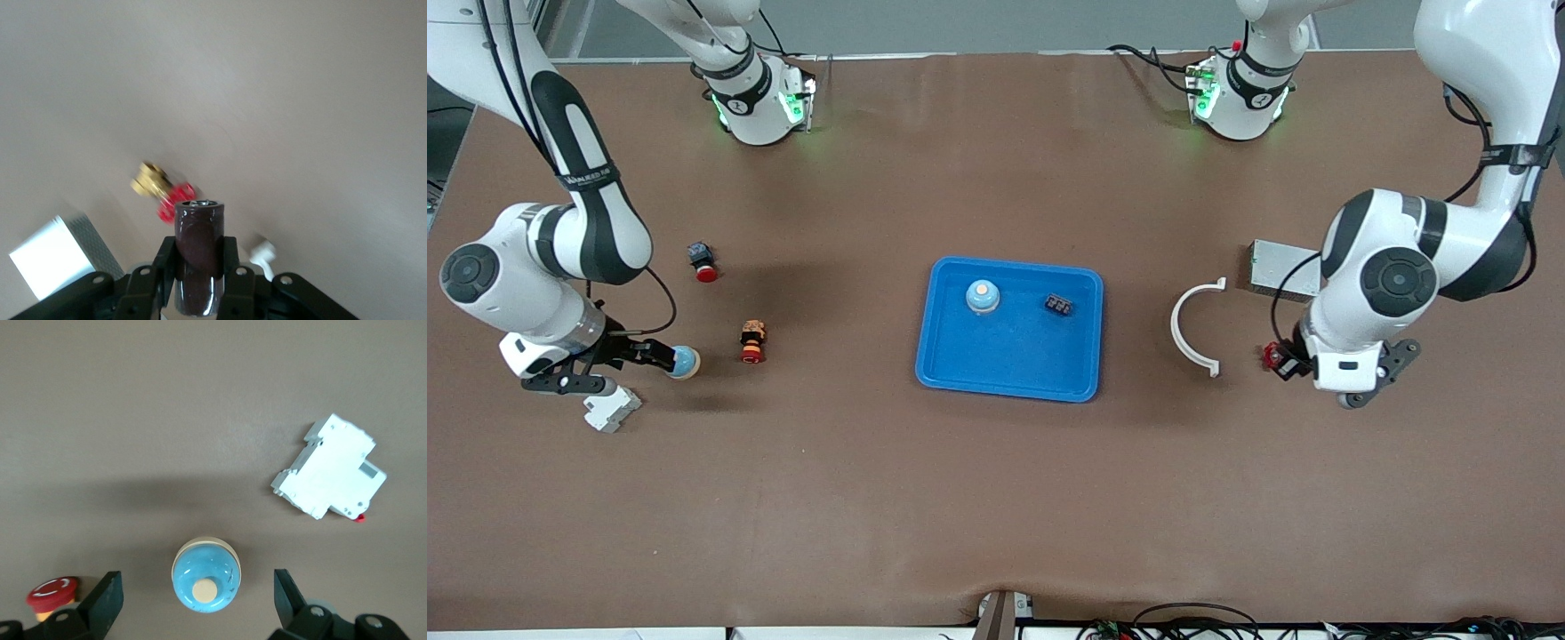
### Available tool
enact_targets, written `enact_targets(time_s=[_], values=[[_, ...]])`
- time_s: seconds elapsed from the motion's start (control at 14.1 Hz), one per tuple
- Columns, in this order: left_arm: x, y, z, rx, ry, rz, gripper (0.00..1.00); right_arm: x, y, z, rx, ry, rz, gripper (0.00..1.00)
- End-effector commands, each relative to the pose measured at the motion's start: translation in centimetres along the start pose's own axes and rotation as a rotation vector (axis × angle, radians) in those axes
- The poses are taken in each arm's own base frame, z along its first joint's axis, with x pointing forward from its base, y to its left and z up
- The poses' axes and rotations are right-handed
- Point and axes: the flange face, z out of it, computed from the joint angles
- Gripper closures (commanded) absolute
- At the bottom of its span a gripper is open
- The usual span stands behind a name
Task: Place electrolytic capacitor and blue bell in tray
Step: 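Carry the second capacitor into the tray and open the left gripper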
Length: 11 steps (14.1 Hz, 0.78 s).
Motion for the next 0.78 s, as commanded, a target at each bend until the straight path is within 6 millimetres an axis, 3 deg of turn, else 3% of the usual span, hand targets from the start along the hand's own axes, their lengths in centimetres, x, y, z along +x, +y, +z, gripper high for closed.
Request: enact_targets(time_s=[0.0,0.21,0.42,0.71], values=[[-2.9,3.0,-1.3,-0.037,-0.054,-0.085,1.00,-2.5,-0.6,1.8,0.022,0.030,0.003,0.00],[-7.3,7.3,-1.7,-0.057,-0.078,-0.180,1.00,-2.9,-0.4,3.3,0.025,0.006,0.007,0.00],[-10.5,11.0,-1.7,-0.075,-0.105,-0.258,1.00,-3.0,-0.3,4.5,0.026,0.006,0.008,0.00],[-14.9,15.3,-0.2,-0.079,-0.149,-0.343,1.00,-3.1,-0.2,6.1,0.029,0.007,0.008,0.00]])
